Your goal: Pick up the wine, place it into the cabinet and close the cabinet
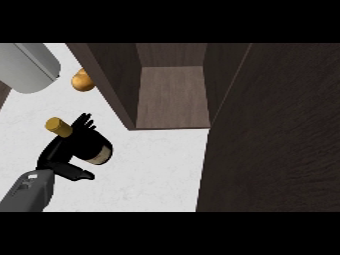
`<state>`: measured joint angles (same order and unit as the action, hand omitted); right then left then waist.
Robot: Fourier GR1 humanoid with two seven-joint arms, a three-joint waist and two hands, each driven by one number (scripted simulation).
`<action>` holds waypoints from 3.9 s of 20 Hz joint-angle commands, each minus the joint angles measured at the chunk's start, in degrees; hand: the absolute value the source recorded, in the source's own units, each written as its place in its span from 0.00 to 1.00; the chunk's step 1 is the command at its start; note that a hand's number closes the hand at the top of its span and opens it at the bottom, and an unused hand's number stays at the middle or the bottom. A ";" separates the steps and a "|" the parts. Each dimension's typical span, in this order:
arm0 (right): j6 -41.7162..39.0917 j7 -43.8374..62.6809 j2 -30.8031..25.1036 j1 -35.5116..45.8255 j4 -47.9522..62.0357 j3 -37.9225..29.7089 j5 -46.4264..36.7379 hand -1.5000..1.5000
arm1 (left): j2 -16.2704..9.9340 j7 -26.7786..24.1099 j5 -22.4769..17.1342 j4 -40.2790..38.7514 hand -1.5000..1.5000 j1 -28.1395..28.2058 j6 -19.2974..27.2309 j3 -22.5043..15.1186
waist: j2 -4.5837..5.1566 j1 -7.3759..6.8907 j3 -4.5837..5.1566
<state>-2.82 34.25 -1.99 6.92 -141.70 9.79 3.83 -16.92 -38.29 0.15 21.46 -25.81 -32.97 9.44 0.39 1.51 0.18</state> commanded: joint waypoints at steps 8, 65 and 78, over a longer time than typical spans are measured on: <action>0.23 3.94 -0.62 -0.47 -5.41 -0.04 2.09 0.00 | 0.01 -7.80 -0.53 -5.38 0.00 -1.14 -10.38 -0.20 | 0.14 0.53 0.08; -0.37 4.74 0.16 0.41 -2.74 -2.23 2.17 0.00 | 16.91 9.62 -27.67 42.48 1.00 19.77 26.71 -17.41 | -0.51 -1.51 -0.17; -4.17 0.18 -1.18 -3.24 -0.48 -5.90 5.87 0.00 | 16.92 8.68 -41.63 47.08 1.00 17.52 49.26 -36.54 | -0.39 -1.16 -0.16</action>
<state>-6.75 32.75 -2.58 3.95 -140.02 5.17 6.33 -0.02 -27.40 -36.70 70.08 -6.20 10.73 -22.31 -0.04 0.21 0.00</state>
